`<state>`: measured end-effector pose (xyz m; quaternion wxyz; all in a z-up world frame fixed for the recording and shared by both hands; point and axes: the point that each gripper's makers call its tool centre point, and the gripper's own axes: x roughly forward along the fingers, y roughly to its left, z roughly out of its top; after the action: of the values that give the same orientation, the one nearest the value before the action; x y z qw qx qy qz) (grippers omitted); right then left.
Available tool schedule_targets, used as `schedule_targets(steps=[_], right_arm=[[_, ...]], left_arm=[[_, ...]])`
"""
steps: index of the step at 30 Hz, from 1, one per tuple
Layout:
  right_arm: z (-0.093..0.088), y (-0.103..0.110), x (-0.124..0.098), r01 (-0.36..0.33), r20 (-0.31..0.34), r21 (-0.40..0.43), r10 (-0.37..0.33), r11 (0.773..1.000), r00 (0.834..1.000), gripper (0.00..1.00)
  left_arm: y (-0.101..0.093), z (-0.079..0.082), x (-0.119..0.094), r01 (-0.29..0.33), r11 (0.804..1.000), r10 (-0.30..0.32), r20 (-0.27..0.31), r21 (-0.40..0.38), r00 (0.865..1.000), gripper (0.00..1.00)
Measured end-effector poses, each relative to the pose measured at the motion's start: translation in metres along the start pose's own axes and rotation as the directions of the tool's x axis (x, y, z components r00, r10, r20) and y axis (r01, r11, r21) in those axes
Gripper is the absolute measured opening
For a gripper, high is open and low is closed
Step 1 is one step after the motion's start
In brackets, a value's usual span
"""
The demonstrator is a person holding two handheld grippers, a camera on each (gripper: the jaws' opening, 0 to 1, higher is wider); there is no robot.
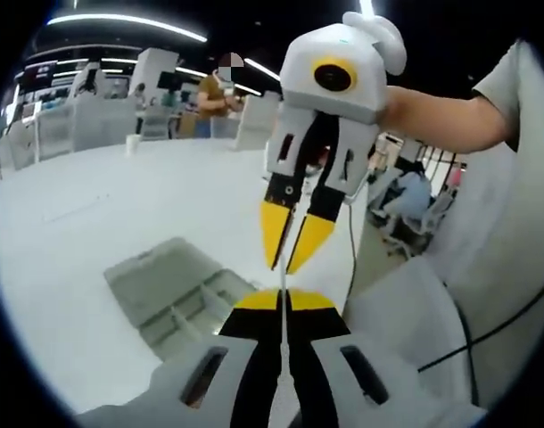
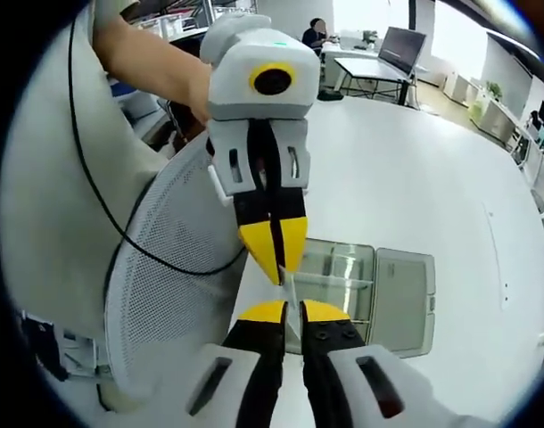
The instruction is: Insert the divider into the dual guide fixture by aligning both edges with the guide slots and pushing it downward to the bottom, including one-sided entry, uneven engagement, binding, and posture correction.
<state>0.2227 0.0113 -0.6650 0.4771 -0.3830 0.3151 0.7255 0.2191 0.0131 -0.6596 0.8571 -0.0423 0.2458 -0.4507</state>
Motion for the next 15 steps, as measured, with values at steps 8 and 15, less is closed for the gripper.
schedule_targets(steps=[8, 15], right_arm=[[0.001, 0.0012, 0.0021, -0.02, -0.005, 0.014, 0.02, 1.0, 1.0, 0.01], [-0.0003, 0.0029, 0.0039, -0.038, -0.015, 0.028, 0.038, 0.999, 0.999, 0.0]], left_arm=[[0.0007, -0.0016, 0.0007, 0.0, 1.0, 0.0, -0.004, 0.018, 1.0, 0.0], [0.0005, -0.0035, 0.0009, 0.001, 1.0, -0.001, -0.009, 0.031, 1.0, 0.0]])
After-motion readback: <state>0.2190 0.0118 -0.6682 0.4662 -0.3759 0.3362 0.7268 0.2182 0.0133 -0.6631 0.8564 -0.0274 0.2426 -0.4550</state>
